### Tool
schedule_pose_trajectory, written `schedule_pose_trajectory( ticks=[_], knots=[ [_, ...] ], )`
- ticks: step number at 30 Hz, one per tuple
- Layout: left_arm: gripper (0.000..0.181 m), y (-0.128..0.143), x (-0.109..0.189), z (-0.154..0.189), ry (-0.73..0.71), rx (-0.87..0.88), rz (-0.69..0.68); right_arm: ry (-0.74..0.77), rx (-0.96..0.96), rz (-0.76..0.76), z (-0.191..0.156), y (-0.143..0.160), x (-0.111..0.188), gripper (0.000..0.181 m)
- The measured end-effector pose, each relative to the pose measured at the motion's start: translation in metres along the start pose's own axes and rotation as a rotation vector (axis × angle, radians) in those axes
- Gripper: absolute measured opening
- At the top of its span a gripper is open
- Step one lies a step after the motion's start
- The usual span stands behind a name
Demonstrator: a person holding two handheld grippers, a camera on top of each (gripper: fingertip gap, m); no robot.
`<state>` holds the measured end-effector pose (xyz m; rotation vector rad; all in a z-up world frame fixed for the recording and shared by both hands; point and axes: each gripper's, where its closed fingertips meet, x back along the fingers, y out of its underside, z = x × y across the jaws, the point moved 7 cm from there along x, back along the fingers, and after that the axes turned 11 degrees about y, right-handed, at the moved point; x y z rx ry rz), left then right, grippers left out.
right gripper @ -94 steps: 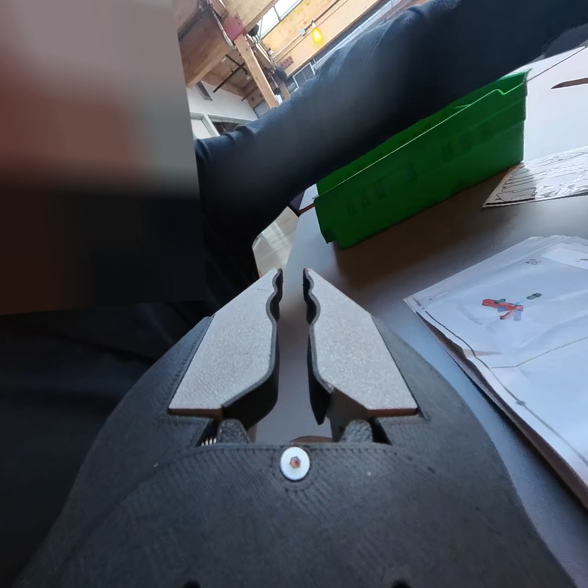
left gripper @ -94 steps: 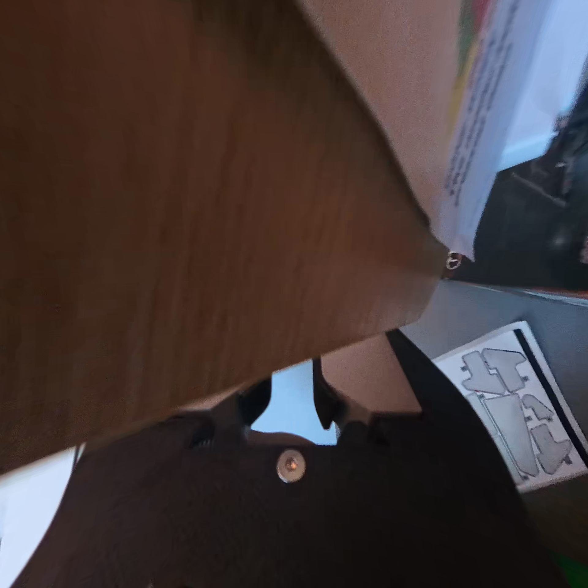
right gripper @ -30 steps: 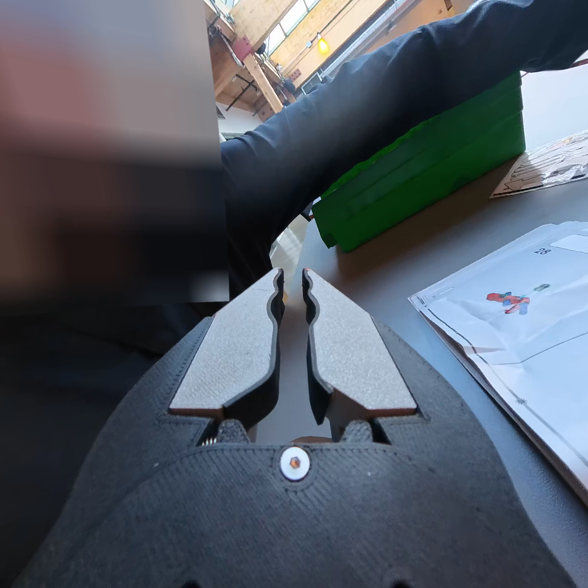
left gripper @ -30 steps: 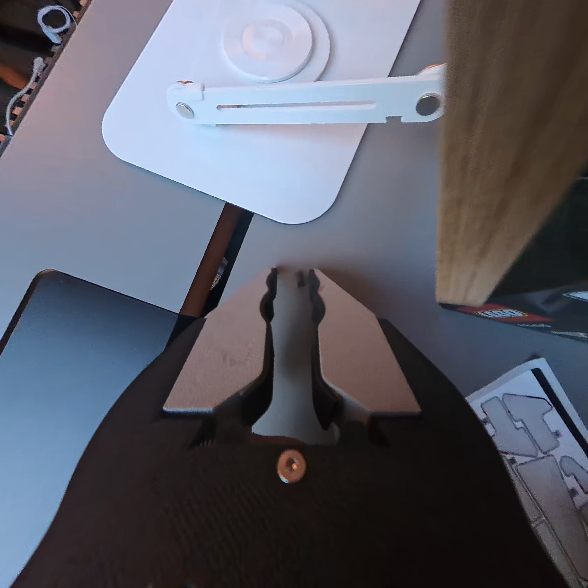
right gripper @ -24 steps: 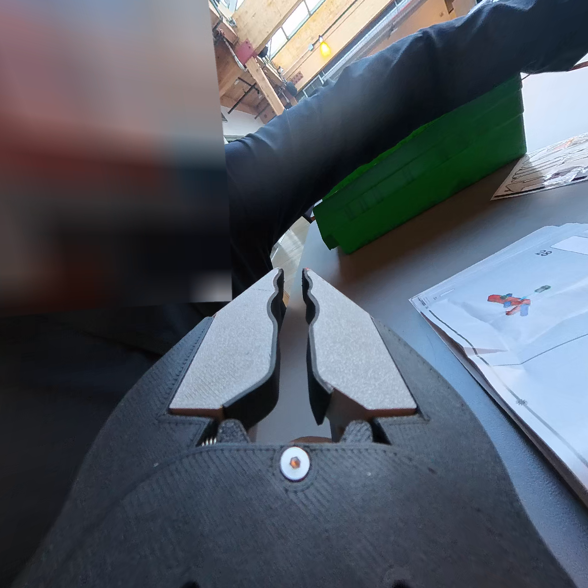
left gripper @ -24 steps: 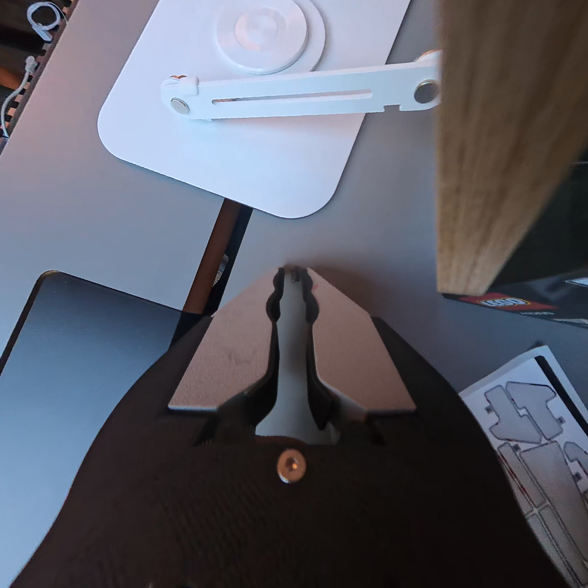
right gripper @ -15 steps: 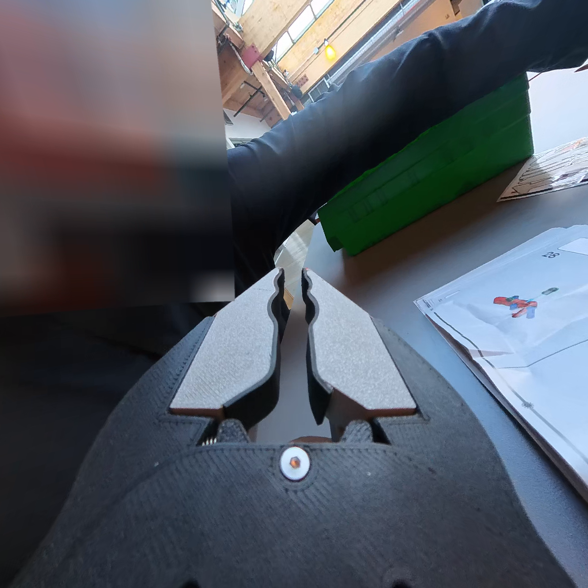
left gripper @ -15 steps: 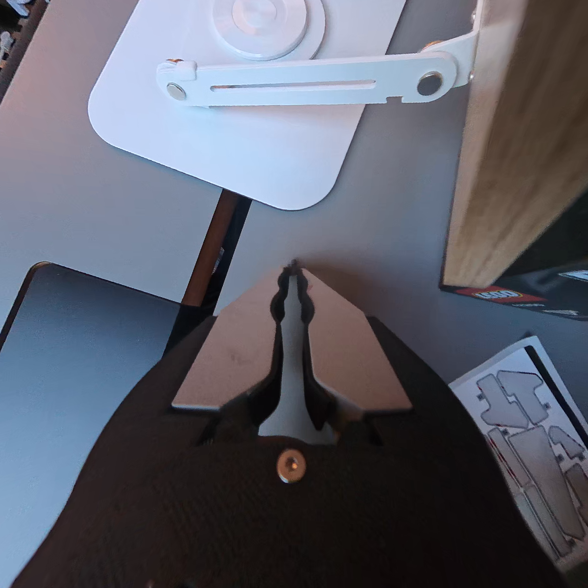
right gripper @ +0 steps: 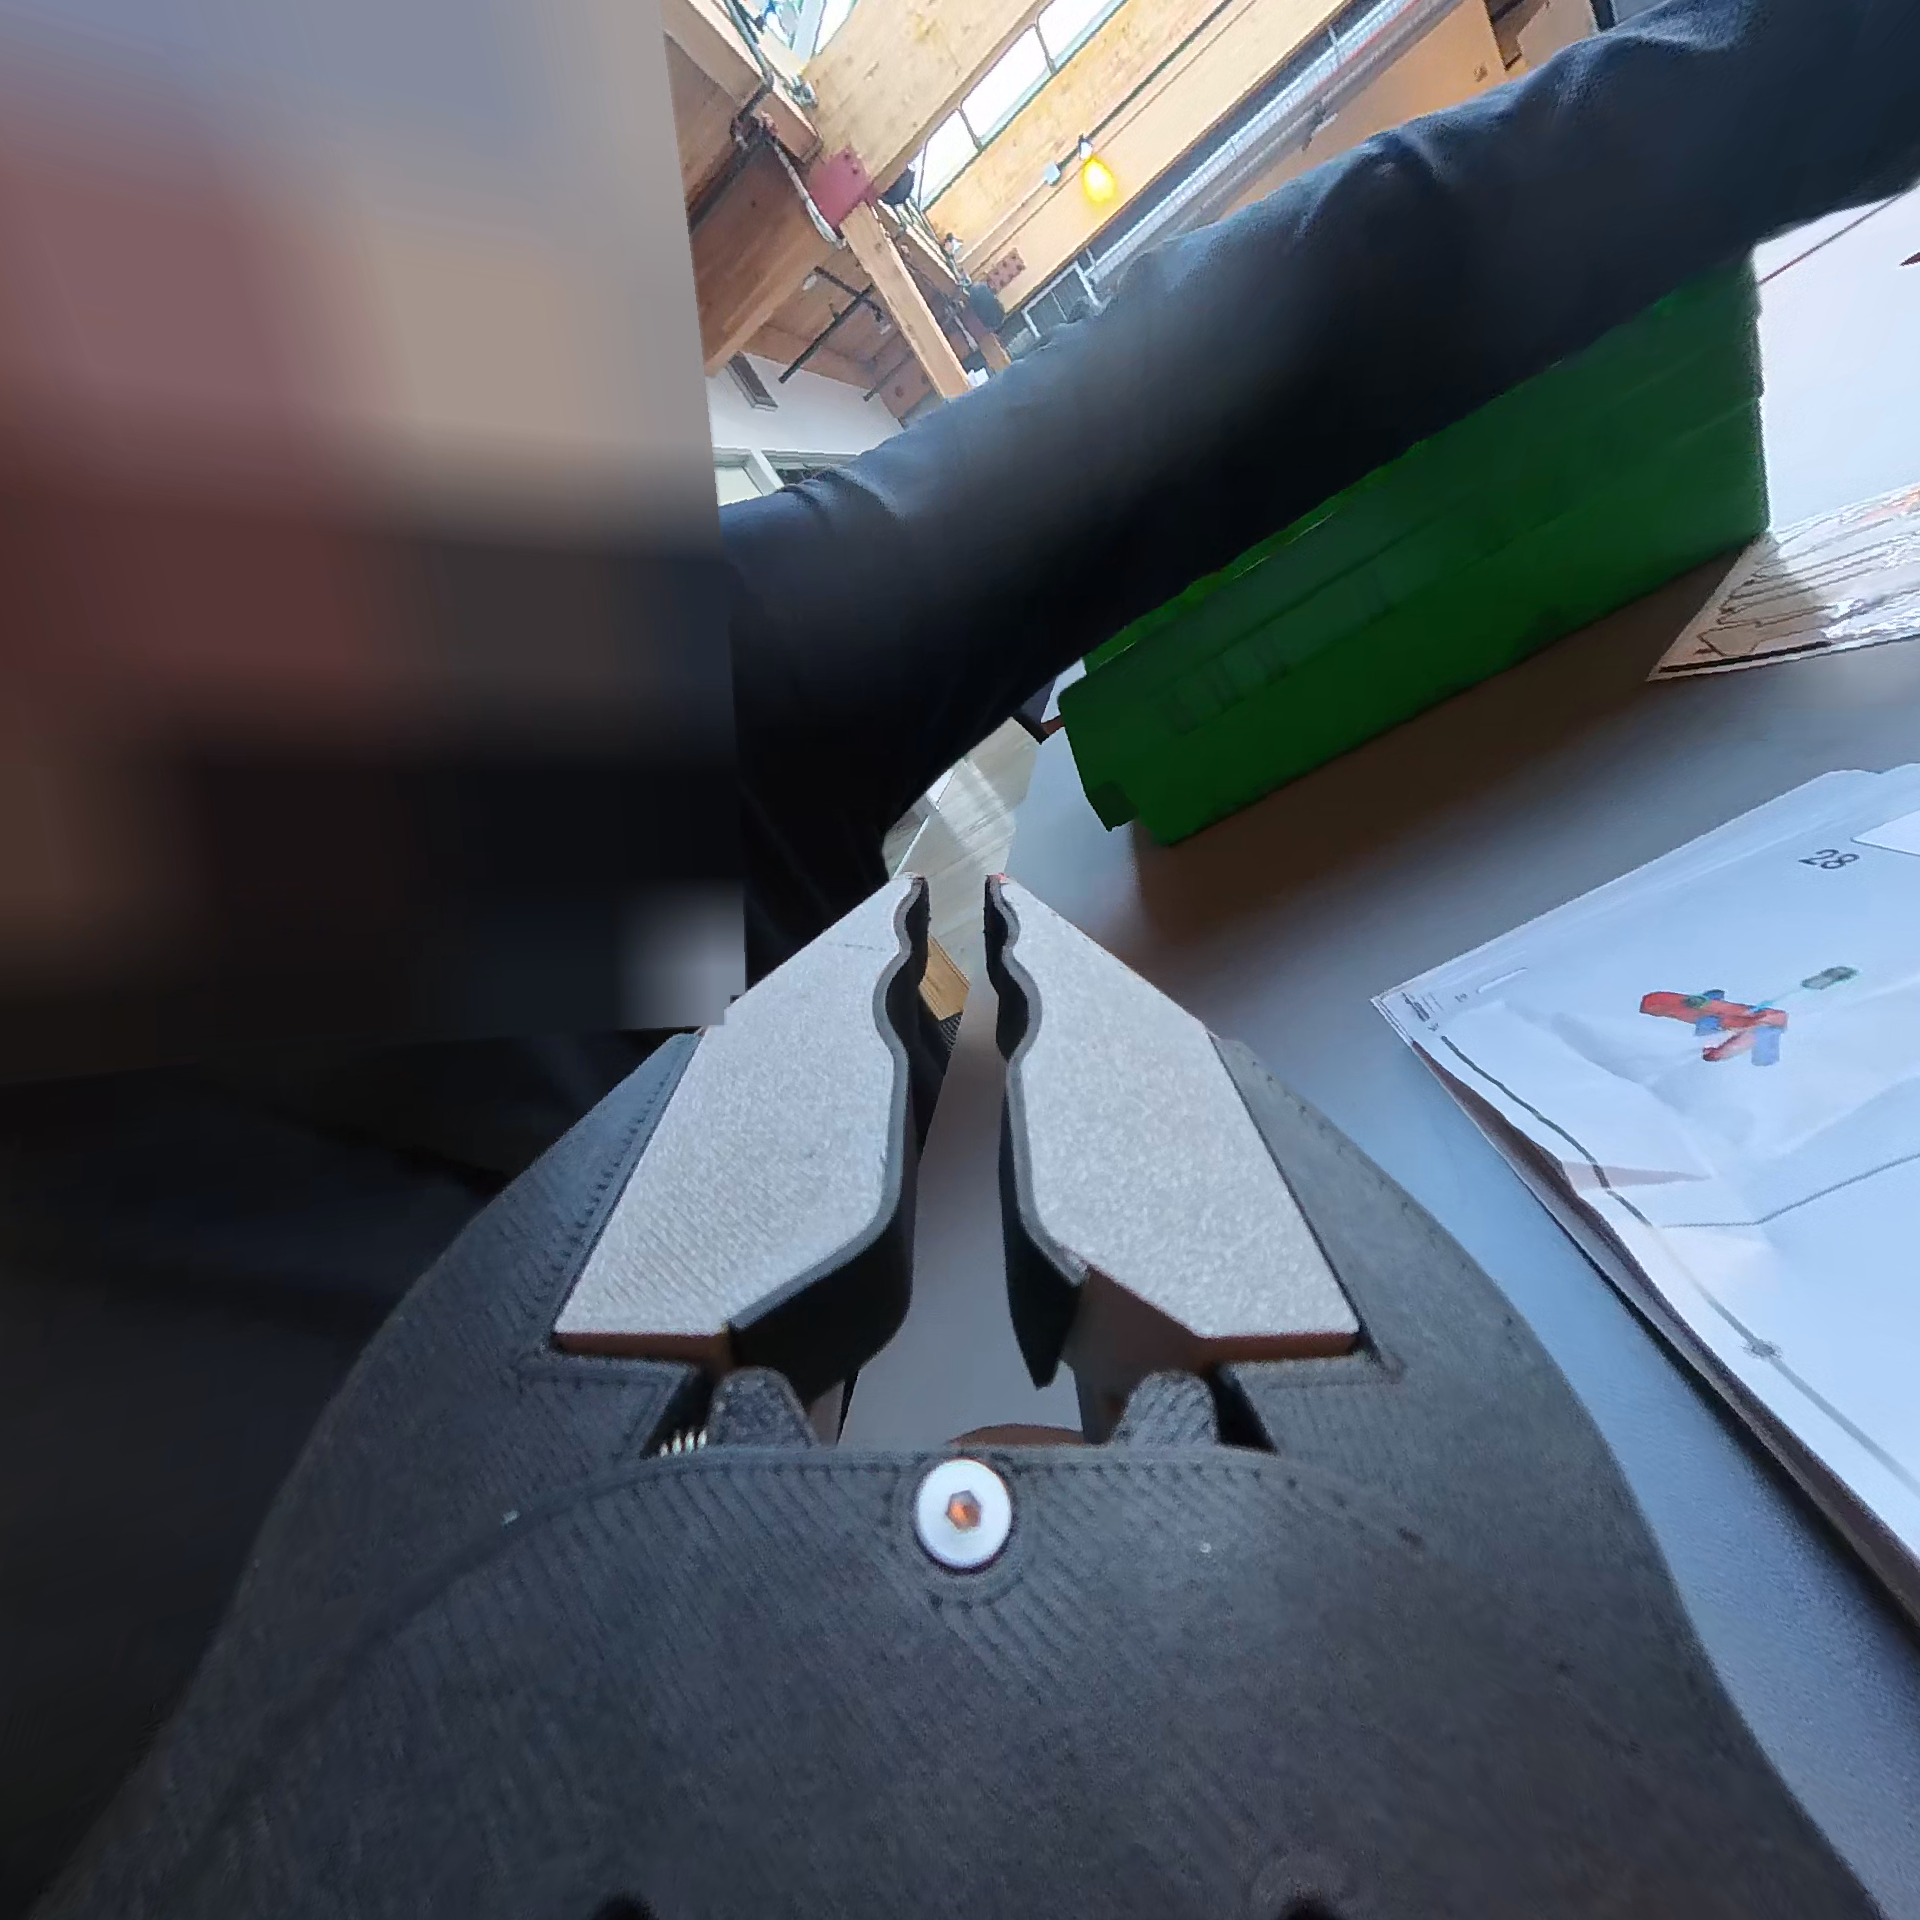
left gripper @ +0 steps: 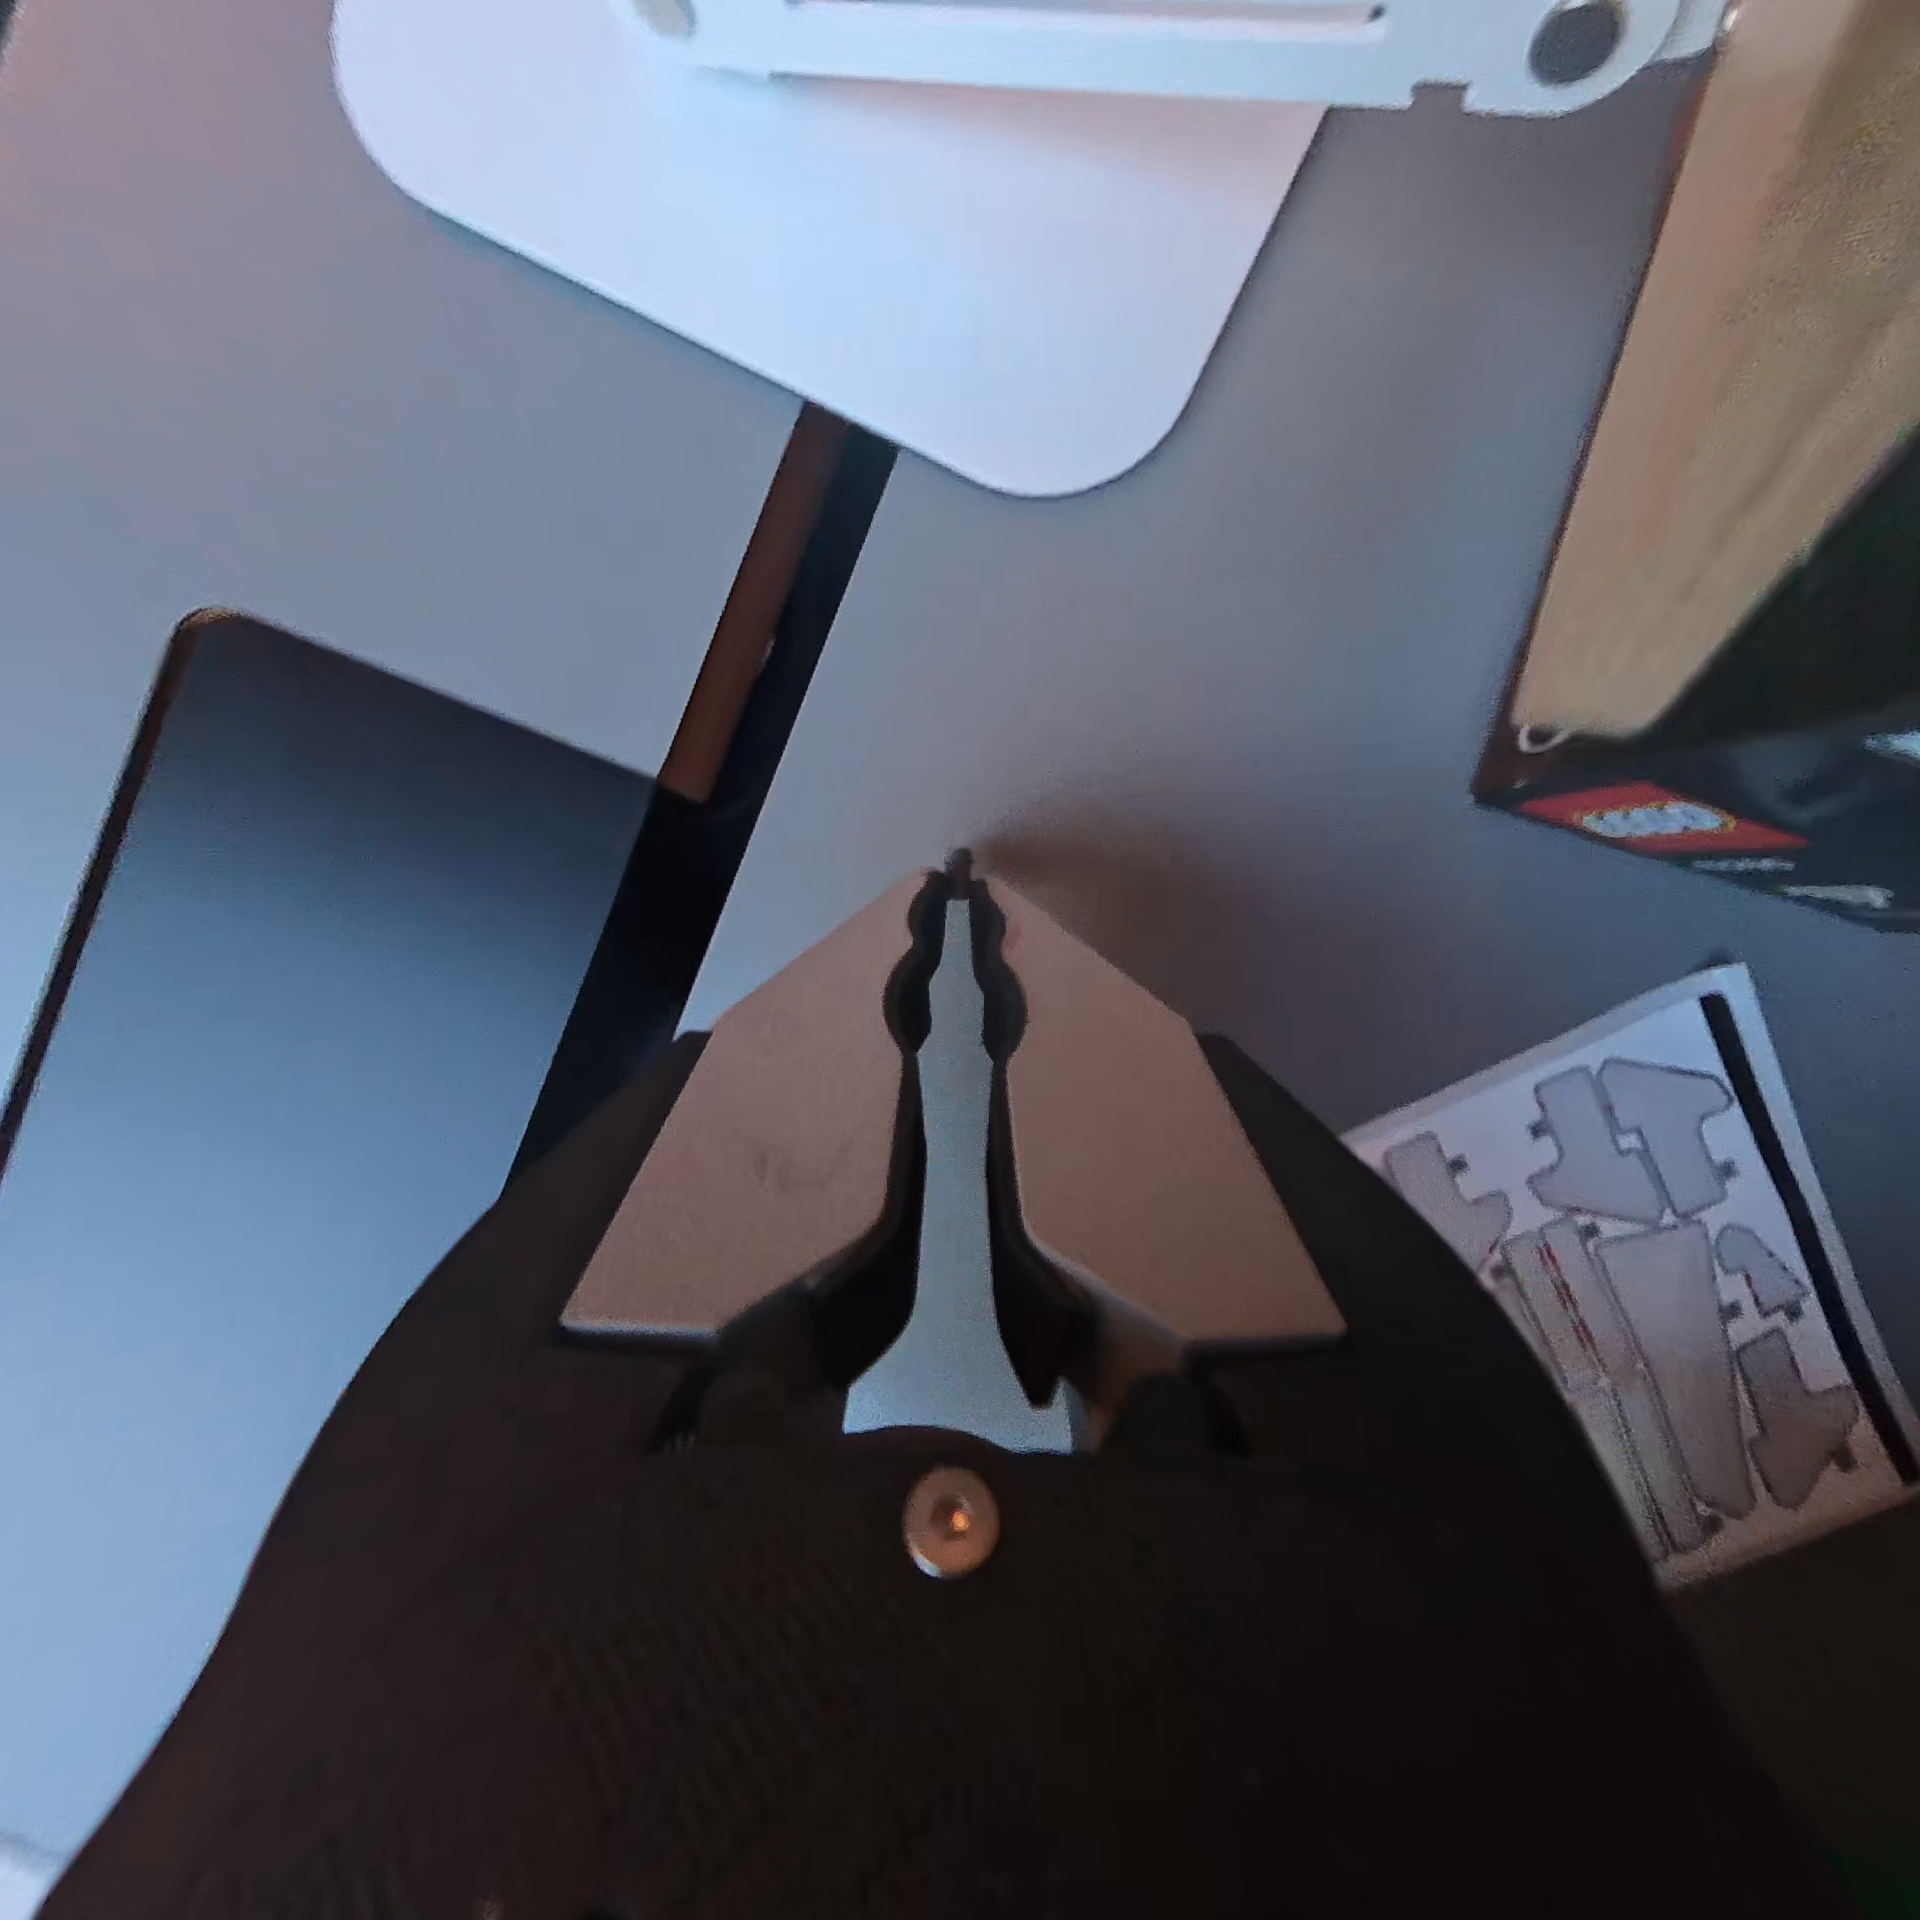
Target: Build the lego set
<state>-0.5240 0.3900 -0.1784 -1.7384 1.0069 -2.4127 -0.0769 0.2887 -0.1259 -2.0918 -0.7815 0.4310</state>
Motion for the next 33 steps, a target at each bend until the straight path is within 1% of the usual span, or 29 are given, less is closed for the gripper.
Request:
schedule_pose_trajectory(
  ticks=[1,4,7,8,10,12,15,17,19,23,24,26,28,30,33],
  knots=[
    [0.002,0.002,0.007,0.000,-0.026,0.003,-0.002,-0.001,0.003,0.000,-0.001,0.000,0.000,0.007],
    [0.002,0.002,0.035,0.006,-0.099,0.023,0.012,0.005,0.020,-0.004,-0.003,0.000,0.000,0.007],
    [0.002,-0.005,0.073,0.023,-0.176,0.026,0.063,0.026,0.043,-0.003,-0.003,0.000,0.000,0.007],
    [0.002,-0.009,0.087,0.032,-0.202,0.018,0.095,0.035,0.050,0.000,-0.003,0.000,0.001,0.007],
    [0.001,-0.020,0.117,0.055,-0.240,0.002,0.204,0.055,0.064,0.013,-0.003,-0.001,0.003,0.006],
    [0.002,-0.032,0.146,0.083,-0.269,-0.019,0.311,0.078,0.084,0.030,-0.004,-0.003,0.005,0.006],
    [0.002,-0.046,0.188,0.136,-0.340,-0.095,0.441,0.125,0.114,0.053,-0.002,-0.005,0.008,0.006],
    [0.002,-0.051,0.207,0.177,-0.395,-0.164,0.493,0.157,0.135,0.062,-0.001,-0.005,0.009,0.006],
    [0.002,-0.053,0.215,0.224,-0.389,-0.212,0.561,0.179,0.149,0.069,-0.001,-0.005,0.010,0.006],
    [0.001,-0.045,0.205,0.325,-0.188,-0.307,0.794,0.226,0.178,0.075,0.002,-0.006,0.011,0.006],
    [0.001,-0.039,0.196,0.346,-0.145,-0.328,0.825,0.239,0.184,0.072,0.003,-0.005,0.011,0.006],
    [0.002,-0.028,0.168,0.381,-0.088,-0.373,0.852,0.258,0.191,0.066,0.006,-0.004,0.011,0.006],
    [0.002,-0.017,0.129,0.406,-0.076,-0.415,0.846,0.274,0.193,0.061,0.008,-0.004,0.011,0.006],
    [0.002,-0.007,0.086,0.420,-0.092,-0.457,0.817,0.280,0.194,0.060,0.009,-0.003,0.010,0.007],
    [0.002,0.002,0.033,0.418,-0.188,-0.496,0.760,0.291,0.188,0.040,0.013,0.000,0.008,0.008]
  ],
)
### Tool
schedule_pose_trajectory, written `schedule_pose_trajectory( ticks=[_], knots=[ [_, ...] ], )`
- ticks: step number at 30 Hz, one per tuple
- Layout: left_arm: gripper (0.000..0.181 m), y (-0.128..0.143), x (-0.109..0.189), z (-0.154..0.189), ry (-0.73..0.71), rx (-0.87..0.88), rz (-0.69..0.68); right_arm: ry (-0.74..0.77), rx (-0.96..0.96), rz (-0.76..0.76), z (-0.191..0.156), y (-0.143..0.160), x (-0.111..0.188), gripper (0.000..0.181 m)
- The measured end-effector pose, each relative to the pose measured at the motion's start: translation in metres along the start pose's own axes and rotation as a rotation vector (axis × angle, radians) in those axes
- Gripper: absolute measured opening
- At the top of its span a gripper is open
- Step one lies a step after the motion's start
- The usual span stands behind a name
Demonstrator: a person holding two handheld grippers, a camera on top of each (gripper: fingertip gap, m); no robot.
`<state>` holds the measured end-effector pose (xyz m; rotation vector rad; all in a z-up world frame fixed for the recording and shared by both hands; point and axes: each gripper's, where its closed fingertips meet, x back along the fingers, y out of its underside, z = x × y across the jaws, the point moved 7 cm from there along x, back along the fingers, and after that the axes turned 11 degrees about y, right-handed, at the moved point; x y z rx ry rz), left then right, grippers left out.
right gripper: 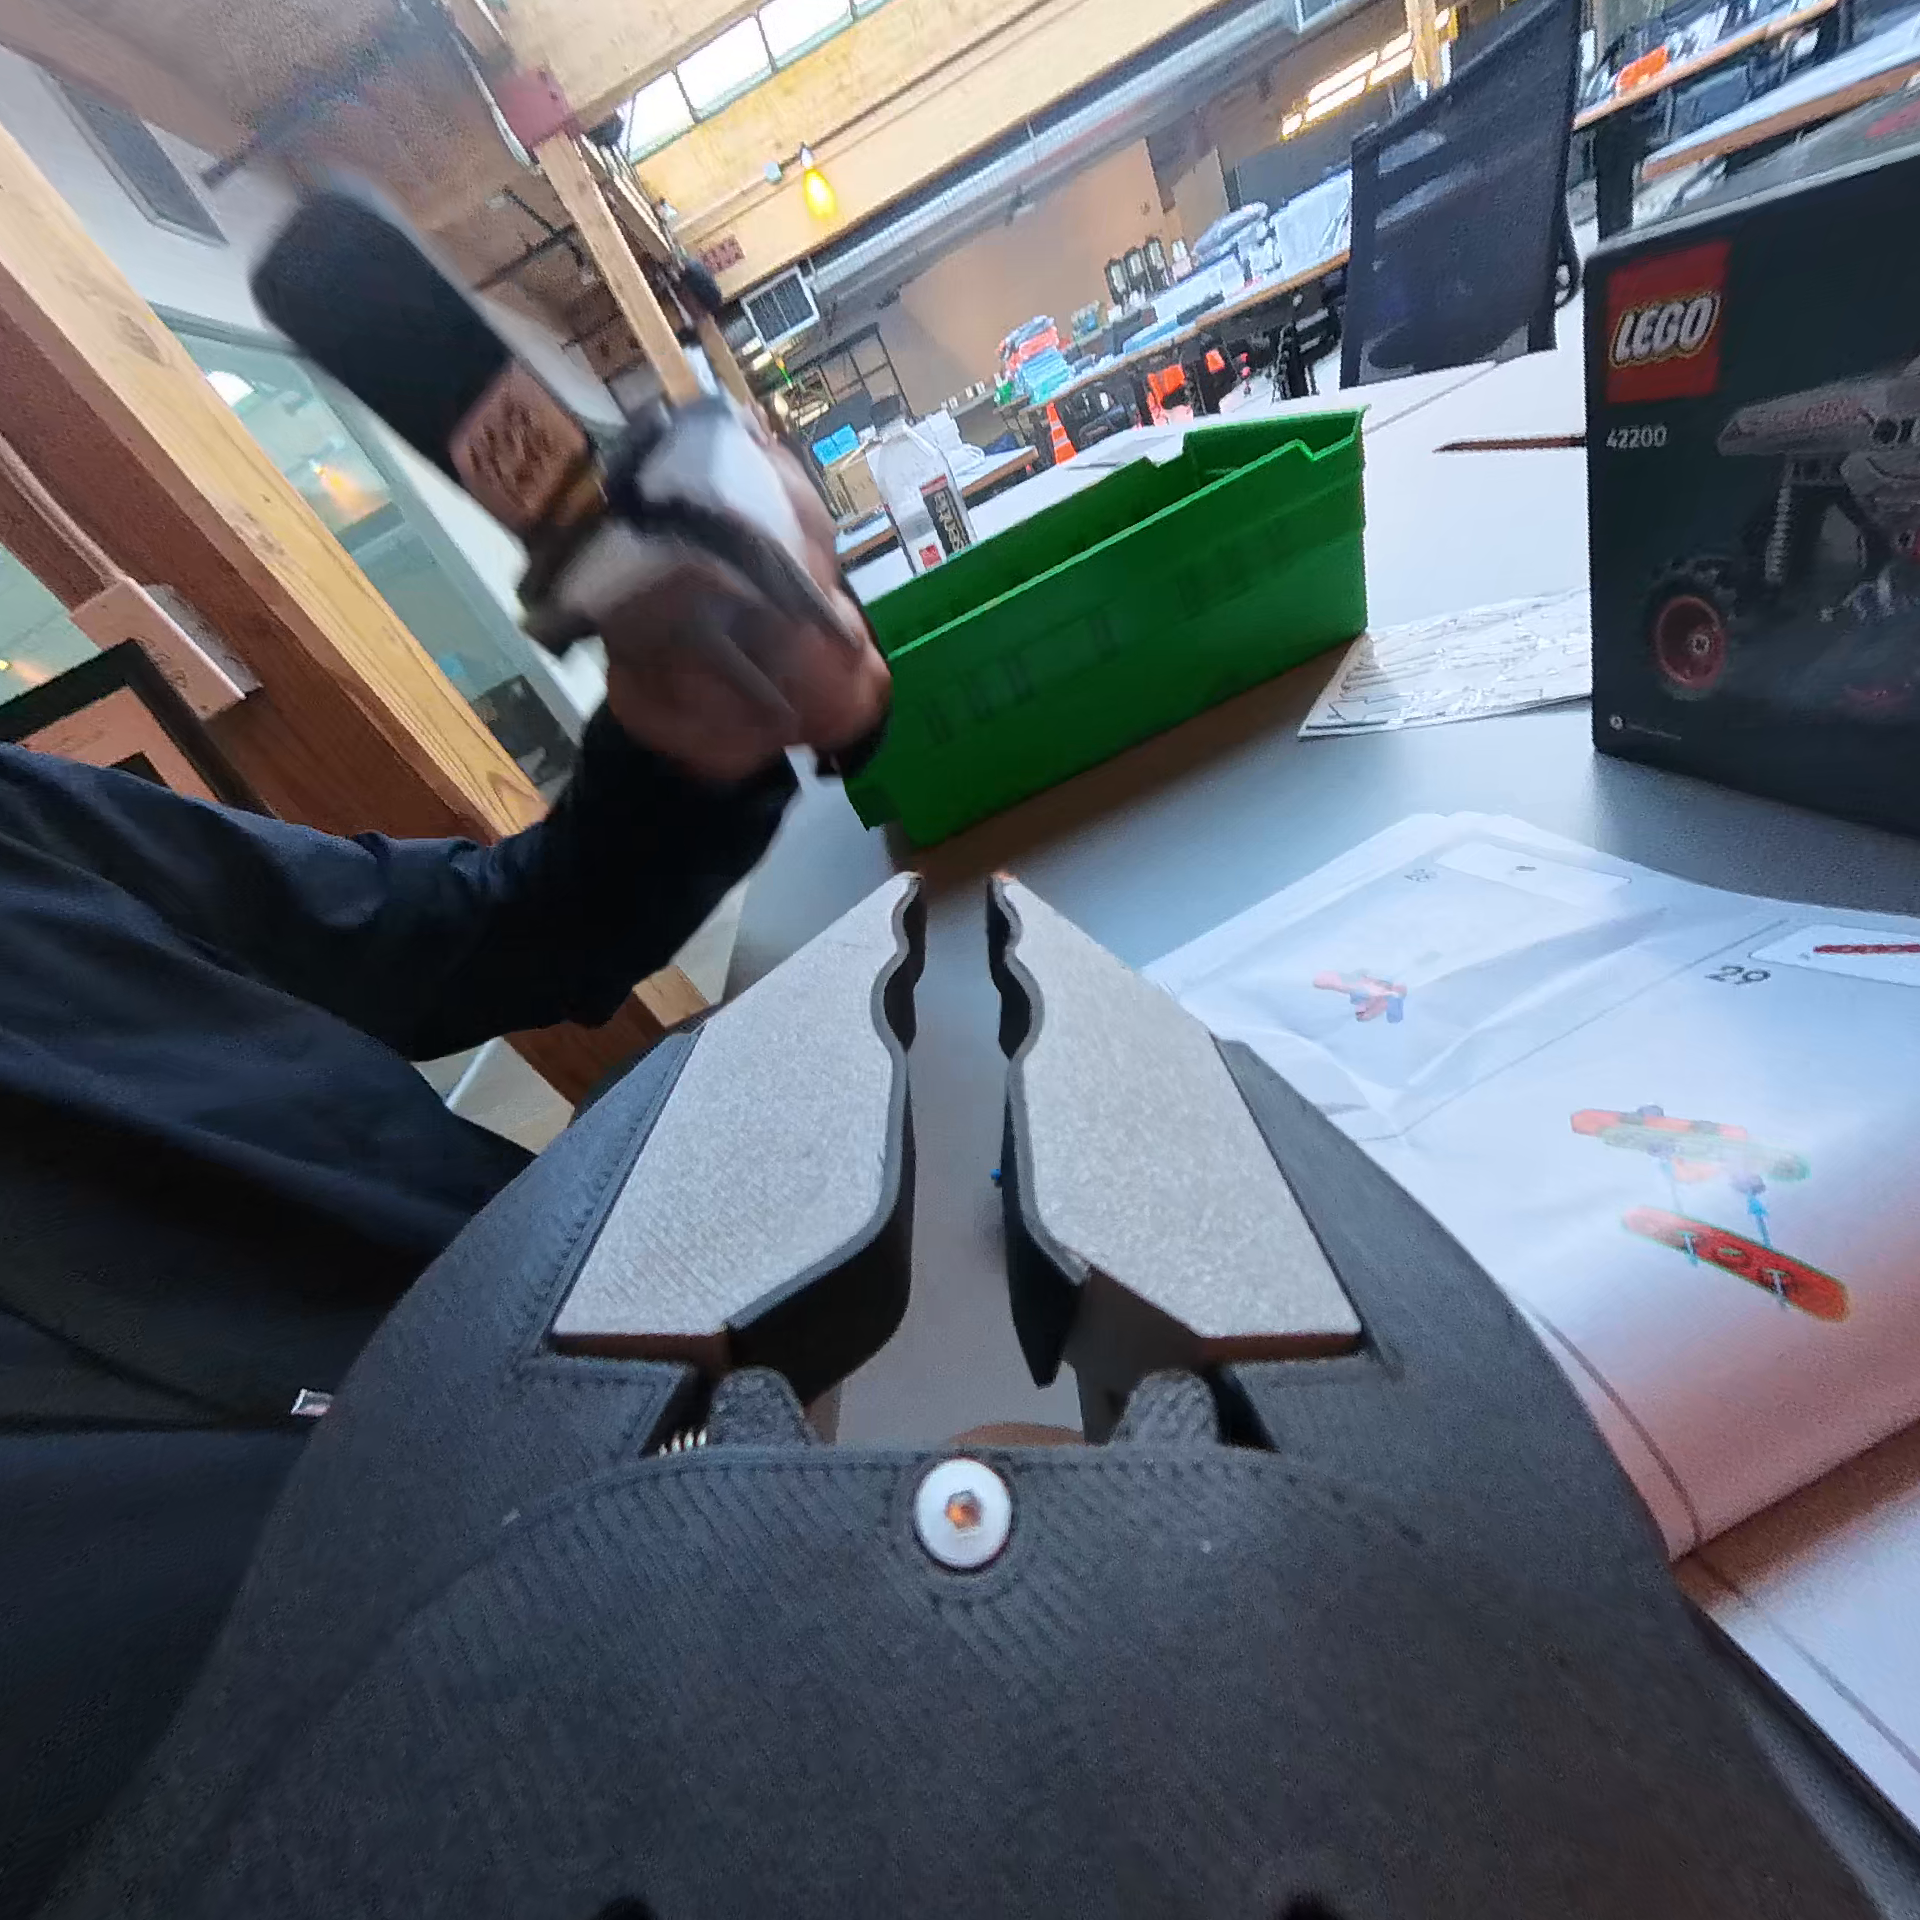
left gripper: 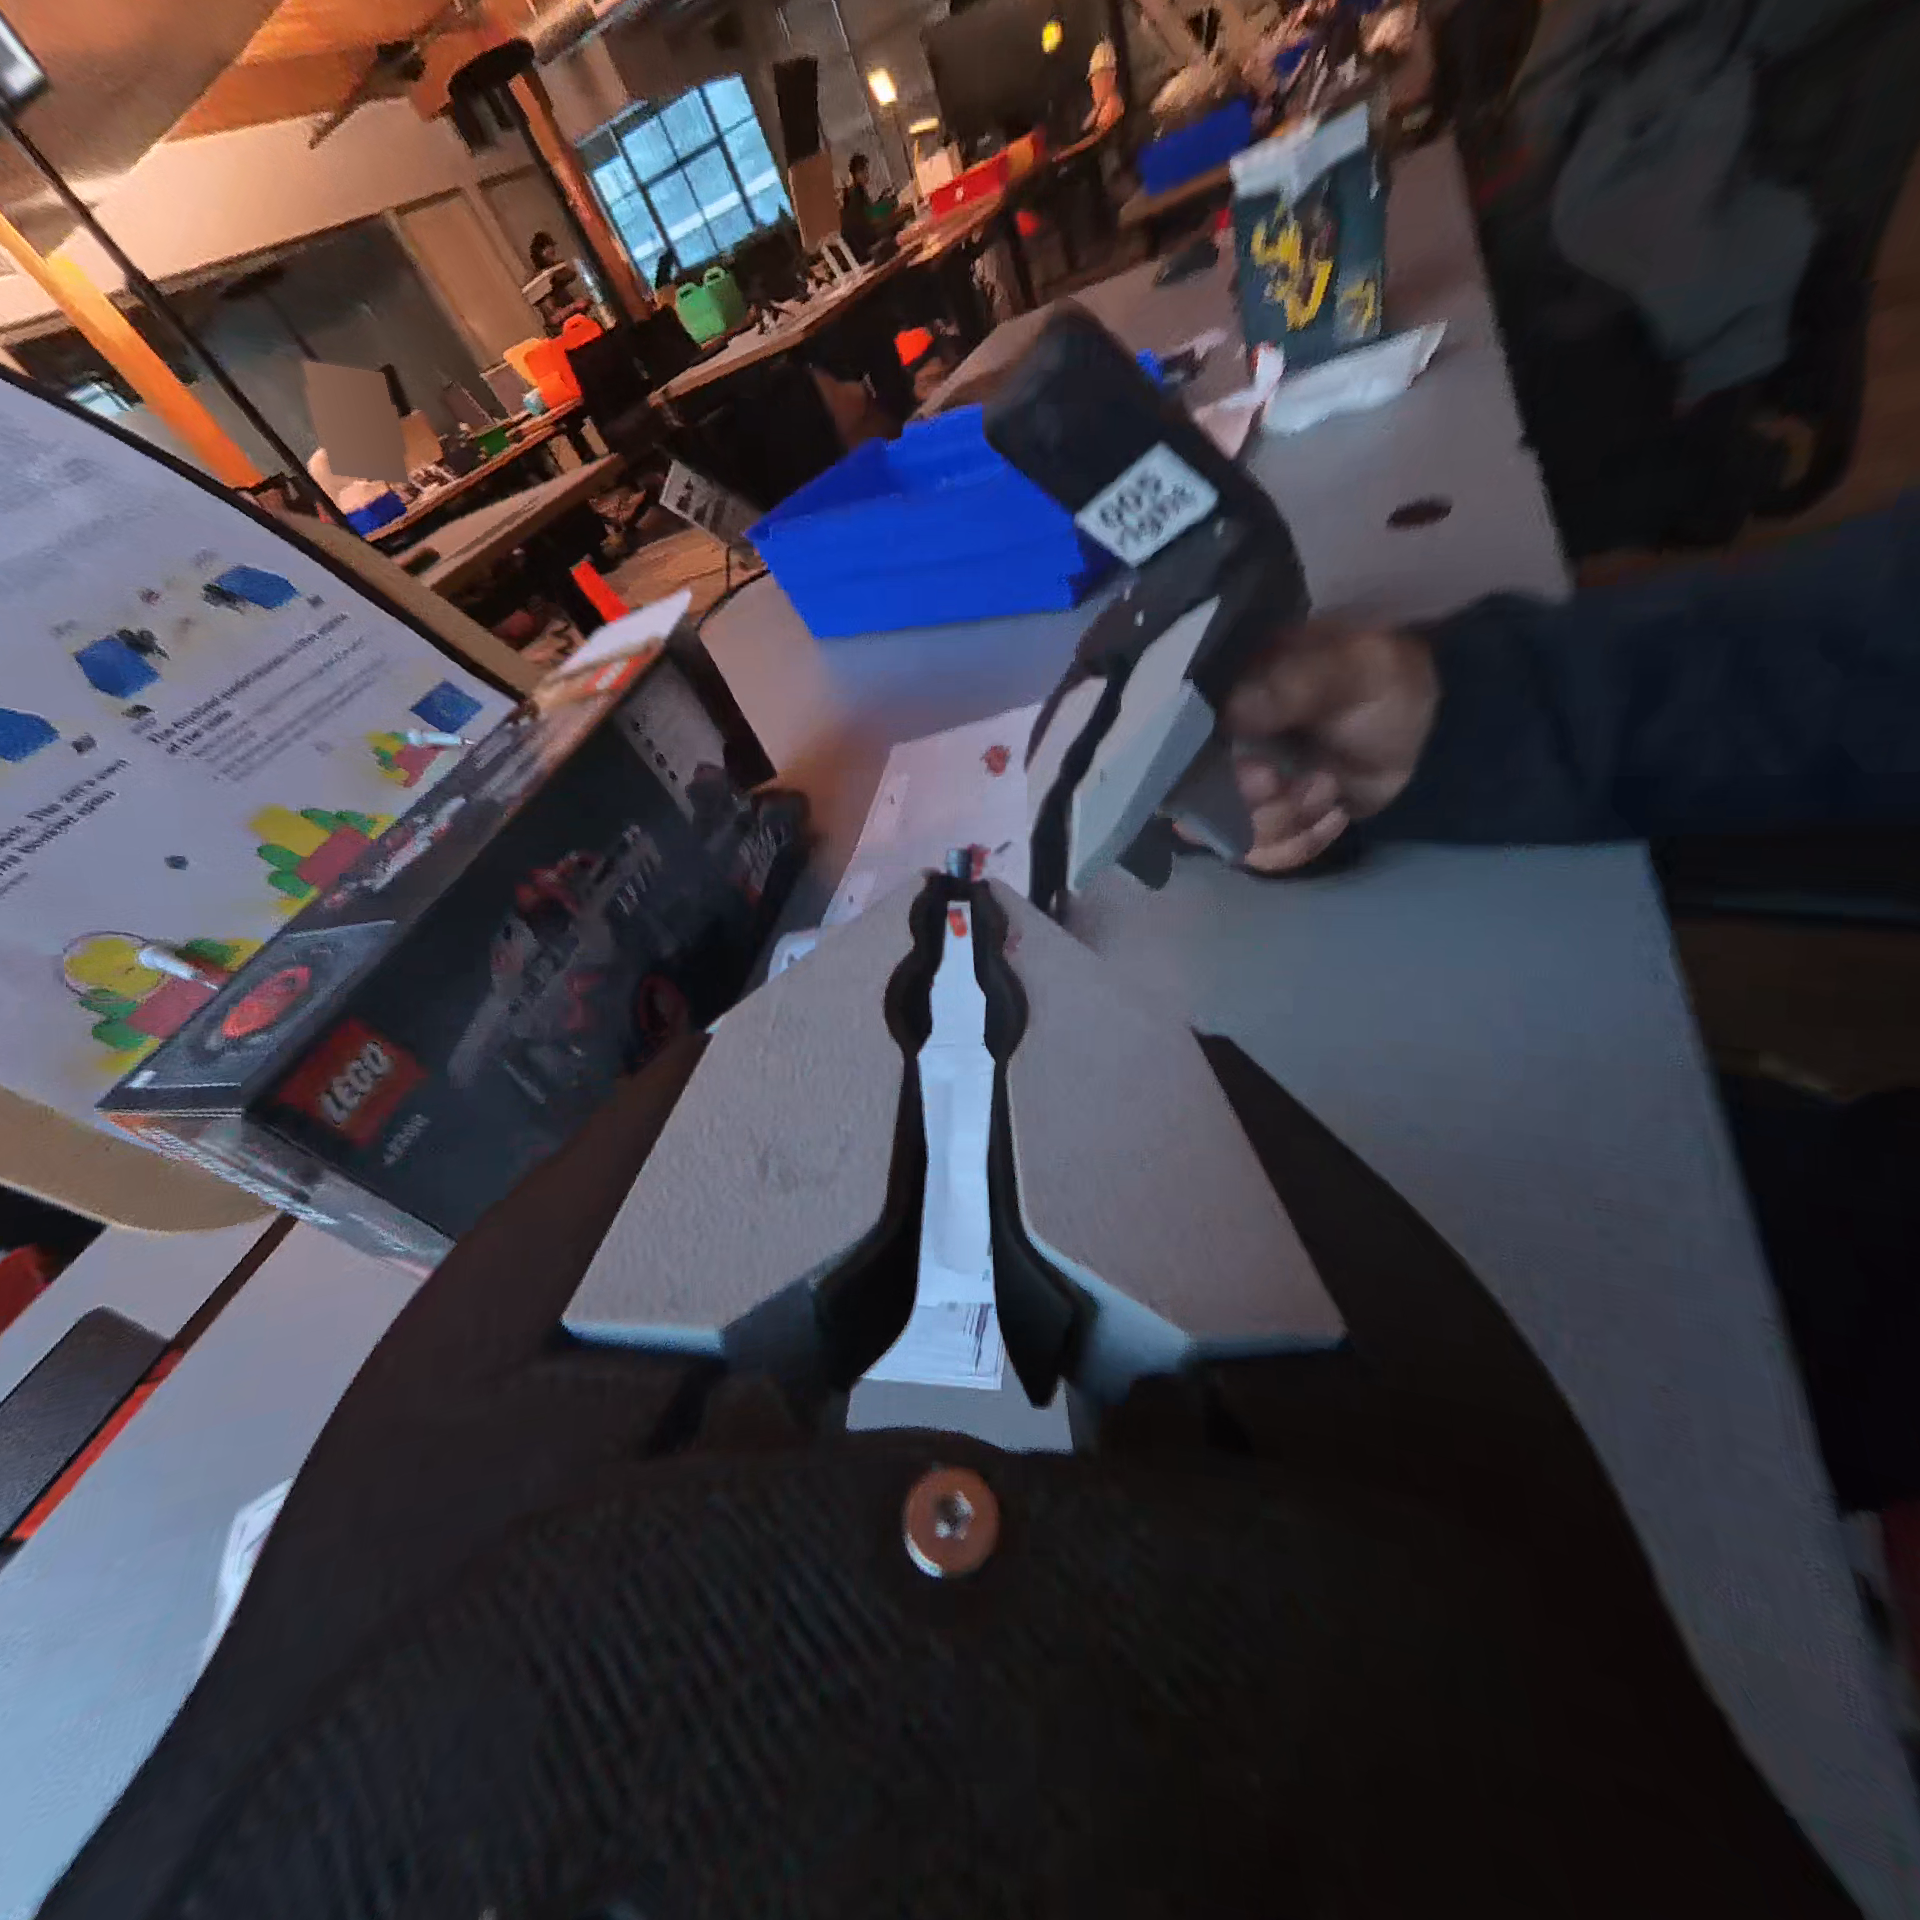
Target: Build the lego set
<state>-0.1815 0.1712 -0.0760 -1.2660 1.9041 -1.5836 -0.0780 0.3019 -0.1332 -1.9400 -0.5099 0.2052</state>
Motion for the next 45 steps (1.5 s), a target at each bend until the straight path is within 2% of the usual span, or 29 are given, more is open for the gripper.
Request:
schedule_pose_trajectory(
  ticks=[5,10,13,17,25,28,45],
  knots=[
    [0.002,0.034,-0.032,0.007,0.000,-0.057,-0.018,0.047,0.047,-0.048,0.003,0.006,-0.007,0.009],
    [0.001,0.033,-0.030,0.022,0.062,-0.047,0.063,0.075,0.071,-0.027,0.007,0.002,-0.008,0.008],
    [0.002,0.042,-0.034,0.021,0.056,-0.032,0.012,0.075,0.077,-0.026,0.010,0.000,-0.011,0.007],
    [0.001,0.048,-0.039,0.021,0.079,0.021,0.005,0.071,0.101,-0.058,0.009,0.005,-0.016,0.008],
    [0.001,0.055,-0.045,0.021,0.050,0.004,-0.009,0.061,0.132,-0.063,0.000,0.008,-0.013,0.008],
    [0.001,0.054,-0.044,0.019,0.021,-0.033,0.017,0.081,0.132,-0.052,0.000,0.006,-0.010,0.007],
    [0.002,0.056,-0.045,0.023,-0.067,-0.204,-0.070,0.084,0.112,-0.094,0.000,0.011,-0.014,0.005]
  ],
)
